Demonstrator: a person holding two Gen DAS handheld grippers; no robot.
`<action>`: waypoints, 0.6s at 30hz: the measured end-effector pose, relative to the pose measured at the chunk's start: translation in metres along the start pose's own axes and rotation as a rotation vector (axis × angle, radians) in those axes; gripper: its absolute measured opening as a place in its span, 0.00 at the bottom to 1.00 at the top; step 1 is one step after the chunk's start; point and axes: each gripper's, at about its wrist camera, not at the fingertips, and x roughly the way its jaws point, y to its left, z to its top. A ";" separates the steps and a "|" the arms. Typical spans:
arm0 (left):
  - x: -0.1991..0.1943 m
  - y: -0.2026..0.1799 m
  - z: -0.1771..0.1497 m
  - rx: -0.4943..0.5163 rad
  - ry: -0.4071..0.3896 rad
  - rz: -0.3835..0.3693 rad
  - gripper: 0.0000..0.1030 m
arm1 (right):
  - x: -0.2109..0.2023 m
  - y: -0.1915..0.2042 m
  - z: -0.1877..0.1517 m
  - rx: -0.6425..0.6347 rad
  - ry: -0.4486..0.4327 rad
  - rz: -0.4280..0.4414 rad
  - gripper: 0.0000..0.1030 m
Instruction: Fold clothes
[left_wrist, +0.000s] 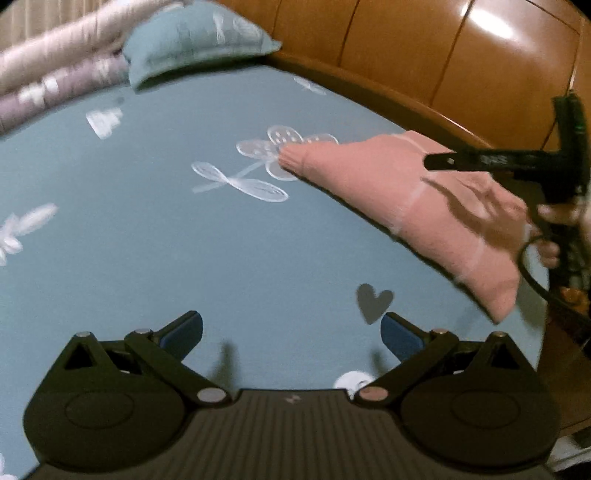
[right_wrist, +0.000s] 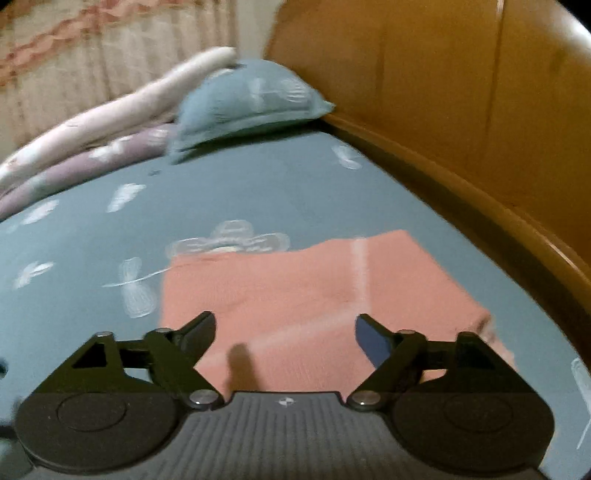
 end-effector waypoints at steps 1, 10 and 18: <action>-0.001 -0.003 -0.001 0.025 -0.002 0.022 0.99 | -0.003 0.004 -0.006 -0.014 0.009 0.010 0.86; -0.007 -0.032 -0.012 0.143 -0.008 0.105 0.99 | -0.035 0.007 -0.033 0.067 0.047 -0.012 0.89; -0.008 -0.032 -0.016 0.114 -0.014 0.100 0.99 | -0.049 0.029 -0.073 -0.007 0.150 -0.050 0.89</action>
